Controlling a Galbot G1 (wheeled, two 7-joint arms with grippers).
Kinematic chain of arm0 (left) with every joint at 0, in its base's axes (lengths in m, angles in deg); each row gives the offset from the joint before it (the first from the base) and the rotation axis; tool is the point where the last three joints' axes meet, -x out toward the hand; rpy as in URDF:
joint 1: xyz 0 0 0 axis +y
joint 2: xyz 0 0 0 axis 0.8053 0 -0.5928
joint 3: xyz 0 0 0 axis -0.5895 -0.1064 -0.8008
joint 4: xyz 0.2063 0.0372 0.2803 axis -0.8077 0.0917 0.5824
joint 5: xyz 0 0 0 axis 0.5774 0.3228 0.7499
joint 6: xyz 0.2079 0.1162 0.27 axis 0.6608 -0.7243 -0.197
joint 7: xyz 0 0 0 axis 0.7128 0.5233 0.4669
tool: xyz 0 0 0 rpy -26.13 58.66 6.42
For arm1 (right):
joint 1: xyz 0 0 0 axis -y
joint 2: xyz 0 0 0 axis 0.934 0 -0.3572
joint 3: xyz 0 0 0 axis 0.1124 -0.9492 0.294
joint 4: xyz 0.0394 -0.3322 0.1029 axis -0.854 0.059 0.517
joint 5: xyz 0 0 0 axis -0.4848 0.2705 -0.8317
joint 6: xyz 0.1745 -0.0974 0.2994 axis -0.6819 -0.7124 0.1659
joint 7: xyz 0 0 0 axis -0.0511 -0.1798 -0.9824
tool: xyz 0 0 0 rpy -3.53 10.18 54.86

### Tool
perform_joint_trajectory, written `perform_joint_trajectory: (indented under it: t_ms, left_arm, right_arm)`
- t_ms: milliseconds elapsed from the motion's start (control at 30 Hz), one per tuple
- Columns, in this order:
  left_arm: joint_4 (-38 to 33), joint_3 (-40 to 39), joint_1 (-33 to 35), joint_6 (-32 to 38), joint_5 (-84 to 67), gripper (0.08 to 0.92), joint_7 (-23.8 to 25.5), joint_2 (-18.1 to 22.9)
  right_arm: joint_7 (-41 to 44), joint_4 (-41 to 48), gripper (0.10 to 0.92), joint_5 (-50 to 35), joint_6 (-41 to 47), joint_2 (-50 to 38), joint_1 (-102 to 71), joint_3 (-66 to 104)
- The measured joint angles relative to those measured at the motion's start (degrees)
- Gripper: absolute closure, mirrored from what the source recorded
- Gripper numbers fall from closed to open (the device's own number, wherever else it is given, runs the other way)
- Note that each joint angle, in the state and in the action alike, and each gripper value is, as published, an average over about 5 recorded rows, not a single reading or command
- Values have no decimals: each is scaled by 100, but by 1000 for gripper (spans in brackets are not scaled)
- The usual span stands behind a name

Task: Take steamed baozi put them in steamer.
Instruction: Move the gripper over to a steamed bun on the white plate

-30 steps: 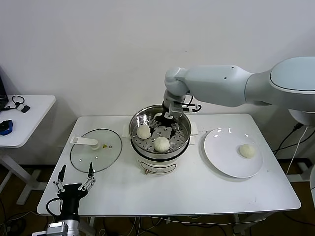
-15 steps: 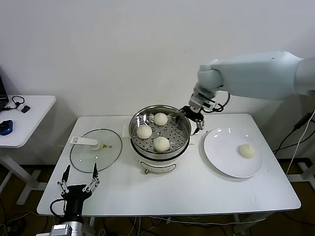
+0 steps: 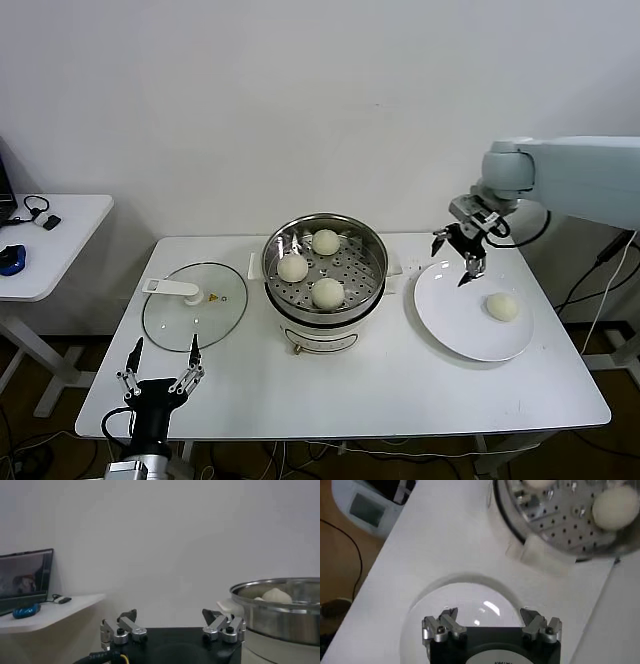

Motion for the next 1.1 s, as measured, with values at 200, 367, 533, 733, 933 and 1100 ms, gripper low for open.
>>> perform_joint_trajectory:
  t_ms: [200,367,533,733,933,1100]
  left_arm:
    - [49,18,25,6,59,177,0,7]
    - [95,50,27,4,91,177,0,8]
    - [140,56,15,4,122,177,0,10]
    - [214,85,21,5,161,177,-17,12]
    - [256,106,23,6,168,177,-21,14]
    - [264,99,43,9,176,177,-21,14]
  right_arm:
    - [181,536,203,431,-13,-410,-600,480]
    - [318,1084,203,812,-119,-579,-1187,1014]
    - [446,1728,203,1203,-293,-622,-1779,1617]
    - [580,2578,203,1734,-602,-566,-2480,2404]
    - [667,3239,203,2161,-829,-482,-3078,3126]
    - [687,3600,203,2408,-932,-435,-3466,3595]
